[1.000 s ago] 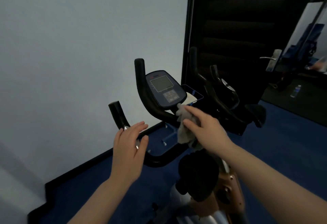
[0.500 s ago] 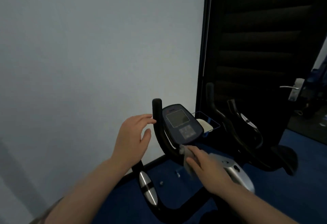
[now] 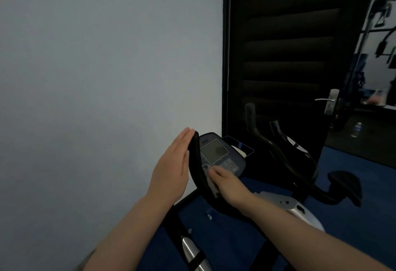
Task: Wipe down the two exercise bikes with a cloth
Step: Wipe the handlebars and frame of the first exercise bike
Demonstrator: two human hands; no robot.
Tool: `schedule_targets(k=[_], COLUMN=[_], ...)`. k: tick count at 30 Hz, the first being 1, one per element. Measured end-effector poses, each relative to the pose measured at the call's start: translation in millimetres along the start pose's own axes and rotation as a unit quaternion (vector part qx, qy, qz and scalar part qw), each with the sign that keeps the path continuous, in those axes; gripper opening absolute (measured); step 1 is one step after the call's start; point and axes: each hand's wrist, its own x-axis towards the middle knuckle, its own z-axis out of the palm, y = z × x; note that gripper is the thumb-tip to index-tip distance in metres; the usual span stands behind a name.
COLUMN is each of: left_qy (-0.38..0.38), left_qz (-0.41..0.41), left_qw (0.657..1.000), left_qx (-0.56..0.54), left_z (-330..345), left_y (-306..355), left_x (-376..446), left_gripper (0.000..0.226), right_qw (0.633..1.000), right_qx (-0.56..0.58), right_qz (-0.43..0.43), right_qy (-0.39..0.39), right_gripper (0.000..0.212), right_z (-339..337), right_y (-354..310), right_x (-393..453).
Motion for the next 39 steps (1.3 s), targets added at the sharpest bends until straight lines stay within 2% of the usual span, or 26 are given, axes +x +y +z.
schedule_targets(k=[1, 3, 5, 8, 12, 14, 17, 19, 23, 25, 27, 31, 35, 39], left_qy=[0.003, 0.001, -0.008, -0.007, -0.003, -0.005, -0.007, 0.0, 0.003, 0.007, 0.012, 0.033, 0.098, 0.168], left_qz=[0.0, 0.003, 0.008, 0.01, 0.01, -0.001, -0.038, -0.067, -0.092, -0.097, -0.108, -0.111, -0.139, -0.14], left_qw=[1.0, 1.0, 1.0, 1.0, 1.0, 1.0, 0.999, 0.998, 0.996, 0.995, 0.994, 0.993, 0.984, 0.971], left_qx=[0.0, -0.009, -0.018, -0.021, -0.018, -0.015, -0.019, -0.023, -0.022, -0.013, 0.003, 0.036, 0.054, 0.098], left_z=[0, 0, 0, 2, 3, 4, 5, 5, 3, 3, 3, 1, 1, 1], left_y=[0, 0, -1, -4, -5, -5, -6, -5, -3, -2, 0, 2, 1, 7], left_x=[0, -1, -2, -2, -2, -3, -4, -4, -4, -5, -5, -6, -10, -11], left_gripper=[0.05, 0.051, 0.052, 0.052, 0.052, 0.052, 0.051, 0.049, 0.046, 0.045, 0.046, 0.047, 0.045, 0.038], right_qw=[1.0, 0.999, 0.994, 0.99, 0.999, 0.993, 0.967, 0.952, 0.959, 0.967, 0.967, 0.961, 0.977, 0.981], right_qx=[0.009, -0.049, -0.098, -0.098, -0.036, 0.044, 0.171, 0.203, 0.172, 0.155, 0.166, 0.175, 0.074, 0.05], right_qz=[-0.001, -0.005, 0.022, 0.06, -0.015, -0.072, -0.168, -0.216, -0.209, -0.193, -0.186, -0.2, -0.191, -0.176], right_qy=[0.009, 0.006, -0.041, -0.087, 0.031, 0.082, 0.09, 0.075, 0.084, 0.058, 0.044, 0.076, 0.067, 0.063], right_gripper=[0.034, 0.033, 0.038, 0.042, 0.033, 0.025, 0.031, 0.035, 0.038, 0.035, 0.033, 0.042, 0.047, 0.046], right_z=[3, -1, -10, -15, -1, 3, 2, 5, 18, 14, 5, 12, 5, -7], right_y=[1, 8, 14, 11, -5, -16, -47, -65, -33, -15, -21, -38, -11, -28], right_x=[2, 0, -1, 5, 11, 17, 34, 41, 25, 18, 27, 28, 2, 22])
